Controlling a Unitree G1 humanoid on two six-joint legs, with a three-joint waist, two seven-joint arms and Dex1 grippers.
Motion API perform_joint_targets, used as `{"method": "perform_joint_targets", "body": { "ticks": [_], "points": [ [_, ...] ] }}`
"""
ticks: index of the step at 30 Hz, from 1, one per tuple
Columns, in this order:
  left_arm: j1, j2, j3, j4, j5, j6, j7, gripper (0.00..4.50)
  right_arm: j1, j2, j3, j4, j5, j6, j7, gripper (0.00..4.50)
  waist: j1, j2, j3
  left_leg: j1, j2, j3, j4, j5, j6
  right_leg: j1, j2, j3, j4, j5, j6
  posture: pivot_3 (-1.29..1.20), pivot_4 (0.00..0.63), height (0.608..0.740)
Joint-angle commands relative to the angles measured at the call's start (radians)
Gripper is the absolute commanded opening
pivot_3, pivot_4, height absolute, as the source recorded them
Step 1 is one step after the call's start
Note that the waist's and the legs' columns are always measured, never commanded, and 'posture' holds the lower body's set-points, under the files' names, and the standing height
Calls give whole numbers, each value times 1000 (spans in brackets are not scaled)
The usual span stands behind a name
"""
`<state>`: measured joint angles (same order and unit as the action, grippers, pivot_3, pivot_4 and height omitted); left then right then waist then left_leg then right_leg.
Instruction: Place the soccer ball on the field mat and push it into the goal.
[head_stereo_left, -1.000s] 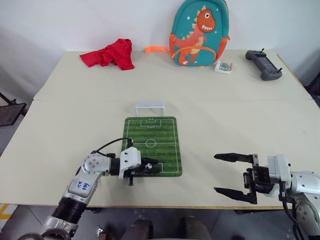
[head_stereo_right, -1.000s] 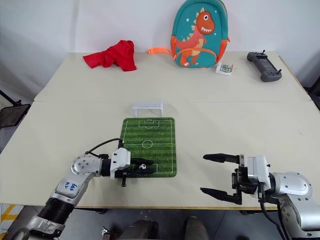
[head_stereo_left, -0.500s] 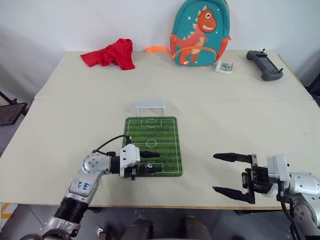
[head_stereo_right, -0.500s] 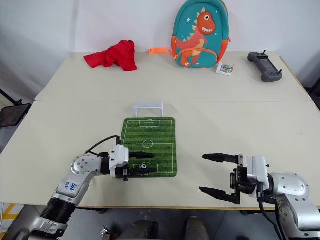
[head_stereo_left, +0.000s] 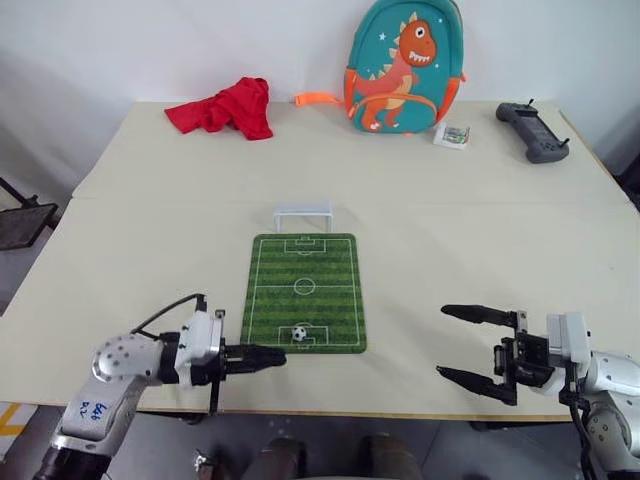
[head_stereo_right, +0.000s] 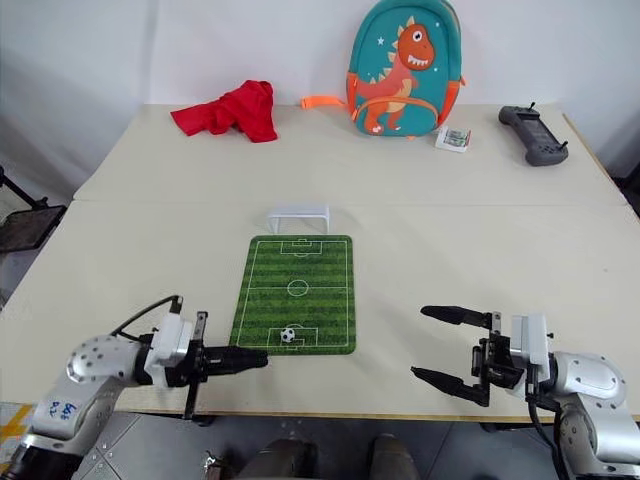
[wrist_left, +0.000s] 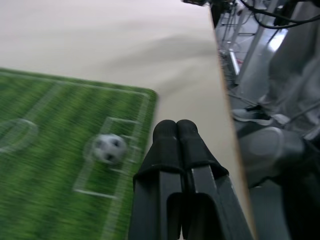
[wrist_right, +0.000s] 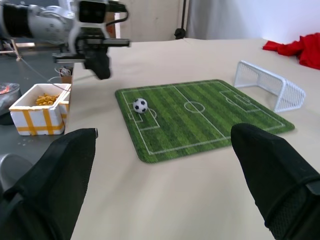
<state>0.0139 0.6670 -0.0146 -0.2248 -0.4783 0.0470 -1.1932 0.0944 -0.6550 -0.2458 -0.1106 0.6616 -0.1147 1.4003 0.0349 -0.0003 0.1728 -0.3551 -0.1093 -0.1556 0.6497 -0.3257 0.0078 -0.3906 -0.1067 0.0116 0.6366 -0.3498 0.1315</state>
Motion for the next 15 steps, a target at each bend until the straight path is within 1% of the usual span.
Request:
{"method": "perform_joint_targets", "body": {
  "ticks": [1, 6, 10, 14, 15],
  "points": [
    [14, -41, -54, -15, 59, -39, 31, 30, 2, 4, -22, -5, -10, -46, 9, 4500, -3, 0, 0, 0, 0, 1, 0, 0, 0, 0, 0, 0, 0, 0, 0, 0, 150, 740],
    [-39, -89, -84, 83, 125, -48, 86, 30, 11, 14, -17, -8, -25, -62, -11, 4500, -8, 0, 0, 0, 1, 0, -1, 0, 0, -1, 1, 0, 1, 0, 0, 0, 150, 740],
    [-97, -107, -98, 140, 131, -65, 65, 30, 11, 23, -6, -14, -33, -66, -22, 4500, -9, 0, 0, 0, 0, 1, -1, 0, 0, -2, 1, -1, 1, 0, 0, 0, 150, 740],
    [-151, -127, -101, 187, 139, -71, 75, 30, 9, 31, 0, -22, -35, -62, -33, 4500, -9, 0, 0, 0, 1, 1, -1, 0, 0, -2, 1, -2, 1, 0, 0, 0, 150, 740],
    [-184, -139, -102, 219, 154, -83, 88, 30, 8, 36, 4, -28, -35, -59, -40, 4500, -8, 0, 0, 0, 1, 1, -1, 0, 0, -2, 1, -2, 1, 0, 0, 0, 150, 740]
  ]
}}
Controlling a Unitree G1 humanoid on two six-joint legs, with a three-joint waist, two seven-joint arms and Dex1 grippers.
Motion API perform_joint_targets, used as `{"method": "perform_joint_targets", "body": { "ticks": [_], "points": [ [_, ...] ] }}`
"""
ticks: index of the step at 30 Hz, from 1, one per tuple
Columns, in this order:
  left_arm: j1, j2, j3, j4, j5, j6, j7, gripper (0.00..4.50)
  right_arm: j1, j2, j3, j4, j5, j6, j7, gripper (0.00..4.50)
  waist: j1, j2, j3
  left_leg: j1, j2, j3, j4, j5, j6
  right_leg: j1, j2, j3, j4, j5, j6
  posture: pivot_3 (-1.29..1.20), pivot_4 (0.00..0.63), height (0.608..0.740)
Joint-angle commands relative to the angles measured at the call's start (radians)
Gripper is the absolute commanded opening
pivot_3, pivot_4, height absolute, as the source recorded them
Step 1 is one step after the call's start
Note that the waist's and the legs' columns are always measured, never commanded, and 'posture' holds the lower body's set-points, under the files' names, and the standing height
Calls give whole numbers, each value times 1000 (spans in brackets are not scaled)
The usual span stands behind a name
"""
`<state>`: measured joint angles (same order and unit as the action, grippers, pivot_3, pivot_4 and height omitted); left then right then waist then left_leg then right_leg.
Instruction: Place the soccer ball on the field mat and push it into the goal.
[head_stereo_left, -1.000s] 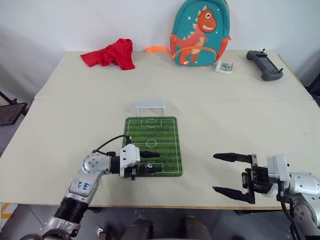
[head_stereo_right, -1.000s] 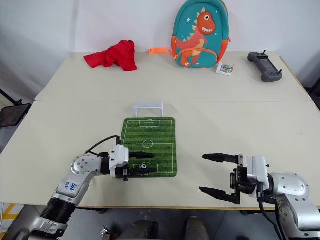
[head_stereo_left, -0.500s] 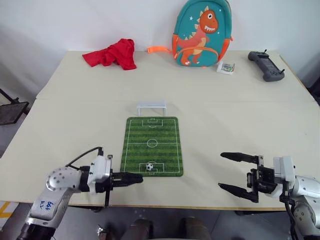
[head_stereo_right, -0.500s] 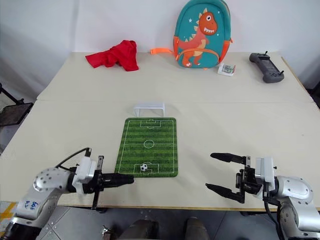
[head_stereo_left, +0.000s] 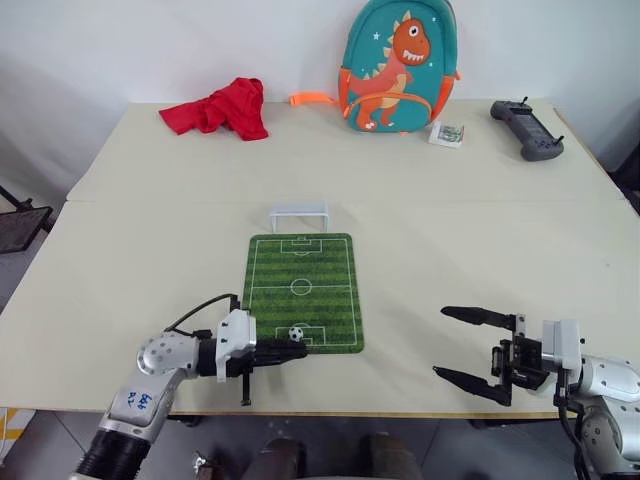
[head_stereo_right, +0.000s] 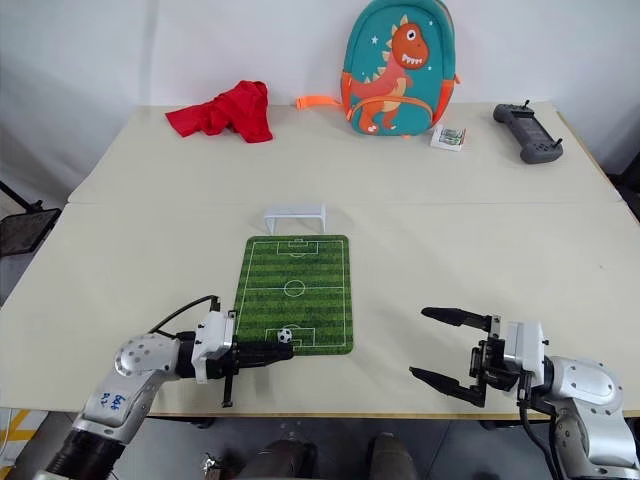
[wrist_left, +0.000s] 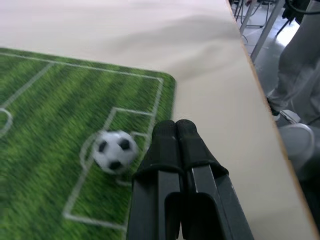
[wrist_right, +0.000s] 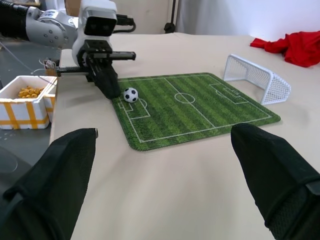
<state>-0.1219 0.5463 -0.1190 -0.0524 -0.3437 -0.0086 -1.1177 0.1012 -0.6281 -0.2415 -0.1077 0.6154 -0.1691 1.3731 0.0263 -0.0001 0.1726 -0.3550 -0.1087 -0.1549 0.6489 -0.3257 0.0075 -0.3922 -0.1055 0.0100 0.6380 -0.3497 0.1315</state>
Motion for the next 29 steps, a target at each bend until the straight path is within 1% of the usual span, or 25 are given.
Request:
{"method": "perform_joint_targets", "body": {
  "ticks": [1, 3, 5, 6, 8, 10, 12, 14, 16, 18, 21, 23, 24, 26, 29],
  "points": [
    [-84, -35, 6, 82, 29, -34, 34, 30, 1, 15, 4, -37, 11, -1, -22, 4500, 1, 0, 0, 0, 0, 0, 0, 0, 0, 0, 0, 0, 0, 0, 0, 0, 150, 740],
    [-169, -66, 18, 172, 62, -57, 81, 30, 0, 23, 14, -53, 4, 2, -38, 4500, 5, 0, 0, 0, 0, 0, 1, 0, 0, 0, 0, -2, 1, 0, 0, 0, 150, 740],
    [-310, -88, 30, 349, 145, -155, 164, 30, -5, 44, 14, -67, 4, 9, -85, 4500, 8, -1, 1, 0, -1, 0, 3, 0, 0, 0, 0, -2, 1, 0, 0, 0, 150, 740],
    [-354, -95, 34, 407, 166, -189, 184, 30, -6, 51, 13, -71, 4, 12, -102, 4500, 8, -2, 1, 0, -1, 0, 3, 0, 0, 0, 1, -3, 2, 0, 0, 0, 150, 740],
    [-416, -112, 54, 477, 147, -225, 180, 30, -17, 73, 14, -87, 10, 32, -156, 4500, 3, -2, 1, -1, -1, 1, 4, 0, 0, -1, 1, -4, 3, 1, 1, 0, 150, 740],
    [-441, -118, 72, 491, 110, -241, 140, 30, -27, 95, 15, -108, 21, 55, -212, 4500, -5, -2, 1, -1, -1, 2, 3, 0, 0, -2, 1, -3, 4, 1, 2, 0, 150, 740],
    [-400, -92, 96, 402, 33, -198, 63, 30, -43, 132, 12, -133, 33, 75, -290, 4500, -15, -2, 1, -1, -1, 2, 1, -1, 0, -3, 1, -3, 4, 1, 2, 0, 150, 740],
    [-347, -58, 120, 325, -6, -170, 30, 30, -57, 165, 6, -150, 40, 94, -357, 4500, -27, -2, 1, -1, 0, 2, 0, -1, 0, -5, 2, -2, 6, 1, 2, 0, 150, 740],
    [-225, 3, 181, 203, -64, -96, 32, 30, -75, 190, 8, -154, 32, 92, -397, 4500, -34, -2, 1, -1, 1, 2, -1, -1, -1, -6, 2, -2, 6, 1, 2, 0, 150, 740],
    [-132, 37, 242, 102, -121, -3, 72, 30, -85, 201, 15, -151, 23, 87, -411, 4500, -39, -2, 1, 0, 1, 1, -1, -1, -1, -6, 3, 0, 6, 1, 1, 0, 150, 740],
    [-2, 57, 342, -3, -164, 69, 157, 30, -93, 214, 23, -138, 7, 66, -419, 4500, -23, -2, 1, 0, 1, 0, 1, -1, -1, -6, 3, 7, 6, 1, 1, 0, 150, 740],
    [66, 59, 396, -53, -171, 102, 211, 30, -98, 218, 29, -128, -3, 53, -418, 4500, -10, -2, 1, 0, 0, 0, 1, -1, -1, -4, 2, 8, 6, 1, 1, 0, 150, 740],
    [98, 55, 427, -72, -174, 105, 235, 30, -101, 219, 30, -121, -7, 50, -416, 4500, -5, -2, 1, 0, 0, 0, 2, -1, -1, -4, 2, 8, 5, 1, 1, 0, 150, 740],
    [150, 24, 492, -115, -139, 91, 343, 30, -114, 217, 27, -104, -13, 44, -416, 4500, -2, -2, 1, 0, 0, 0, 1, -1, -1, -4, 3, 8, 5, 1, 1, 0, 150, 740],
    [187, -6, 533, -169, -121, 99, 442, 30, -122, 204, 26, -75, -23, 34, -397, 4500, 0, -2, 1, 0, 0, 0, 1, -1, -1, -4, 3, 8, 5, 1, 1, 0, 150, 740]
  ]
}}
